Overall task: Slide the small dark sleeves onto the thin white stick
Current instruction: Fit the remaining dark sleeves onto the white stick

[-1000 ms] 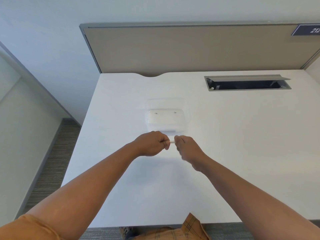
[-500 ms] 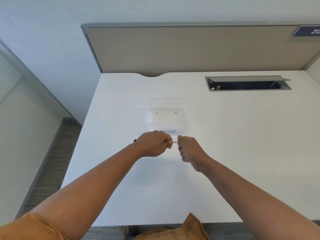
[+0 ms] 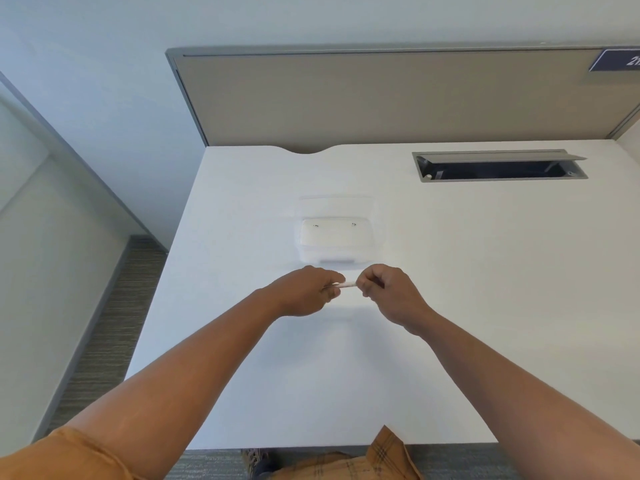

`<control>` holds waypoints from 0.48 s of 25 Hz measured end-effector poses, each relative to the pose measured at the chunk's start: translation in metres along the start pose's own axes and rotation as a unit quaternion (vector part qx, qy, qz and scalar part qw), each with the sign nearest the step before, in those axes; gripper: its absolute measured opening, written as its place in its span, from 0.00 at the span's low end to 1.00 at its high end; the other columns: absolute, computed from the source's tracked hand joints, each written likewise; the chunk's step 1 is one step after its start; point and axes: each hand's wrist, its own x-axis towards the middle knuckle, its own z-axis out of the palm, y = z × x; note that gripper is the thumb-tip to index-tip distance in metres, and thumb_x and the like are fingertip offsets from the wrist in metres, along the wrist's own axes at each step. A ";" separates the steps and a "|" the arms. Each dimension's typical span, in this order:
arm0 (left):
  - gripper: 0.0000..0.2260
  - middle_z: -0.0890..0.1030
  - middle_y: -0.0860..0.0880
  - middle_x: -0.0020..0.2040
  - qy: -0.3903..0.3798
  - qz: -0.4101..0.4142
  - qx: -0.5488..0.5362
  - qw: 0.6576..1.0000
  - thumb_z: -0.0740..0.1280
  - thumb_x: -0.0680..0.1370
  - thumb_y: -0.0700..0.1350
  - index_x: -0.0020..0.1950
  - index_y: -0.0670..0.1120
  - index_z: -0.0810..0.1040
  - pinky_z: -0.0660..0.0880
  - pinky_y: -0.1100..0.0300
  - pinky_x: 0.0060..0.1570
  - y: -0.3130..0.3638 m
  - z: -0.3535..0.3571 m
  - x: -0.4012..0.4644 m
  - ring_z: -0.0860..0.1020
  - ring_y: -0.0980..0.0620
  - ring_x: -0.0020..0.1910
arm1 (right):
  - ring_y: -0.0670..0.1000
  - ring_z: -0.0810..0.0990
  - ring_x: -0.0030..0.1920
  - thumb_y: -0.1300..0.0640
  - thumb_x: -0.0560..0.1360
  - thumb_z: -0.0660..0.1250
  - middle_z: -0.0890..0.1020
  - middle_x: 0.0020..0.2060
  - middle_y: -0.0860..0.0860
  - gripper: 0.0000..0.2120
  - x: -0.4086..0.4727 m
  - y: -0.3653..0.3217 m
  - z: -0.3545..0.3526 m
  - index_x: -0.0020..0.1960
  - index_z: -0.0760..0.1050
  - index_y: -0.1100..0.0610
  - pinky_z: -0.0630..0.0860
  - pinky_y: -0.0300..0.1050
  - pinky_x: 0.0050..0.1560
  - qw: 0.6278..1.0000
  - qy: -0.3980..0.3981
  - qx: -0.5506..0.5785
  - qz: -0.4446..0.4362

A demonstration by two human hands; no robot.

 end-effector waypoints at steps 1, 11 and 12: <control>0.12 0.83 0.51 0.48 0.017 -0.009 -0.005 1.000 0.59 0.84 0.48 0.64 0.49 0.77 0.76 0.55 0.49 -0.009 0.000 -0.001 0.79 0.49 0.49 | 0.46 0.73 0.34 0.59 0.79 0.67 0.80 0.35 0.46 0.08 0.001 0.002 -0.005 0.42 0.79 0.52 0.71 0.42 0.36 1.000 0.014 0.003 0.005; 0.09 0.82 0.54 0.48 0.192 -0.087 -0.165 0.964 0.67 0.79 0.38 0.54 0.50 0.82 0.71 0.72 0.42 -0.057 0.032 -0.005 0.79 0.62 0.45 | 0.47 0.73 0.35 0.59 0.78 0.70 0.79 0.35 0.46 0.07 0.015 0.039 -0.002 0.42 0.77 0.50 0.70 0.40 0.38 0.995 0.025 -0.098 -0.020; 0.09 0.82 0.54 0.50 0.197 -0.089 -0.158 0.963 0.68 0.79 0.37 0.54 0.49 0.82 0.69 0.74 0.43 -0.058 0.035 -0.003 0.78 0.64 0.45 | 0.47 0.74 0.36 0.59 0.77 0.70 0.79 0.35 0.46 0.07 0.017 0.044 -0.002 0.42 0.77 0.50 0.70 0.41 0.39 0.993 0.023 -0.110 -0.022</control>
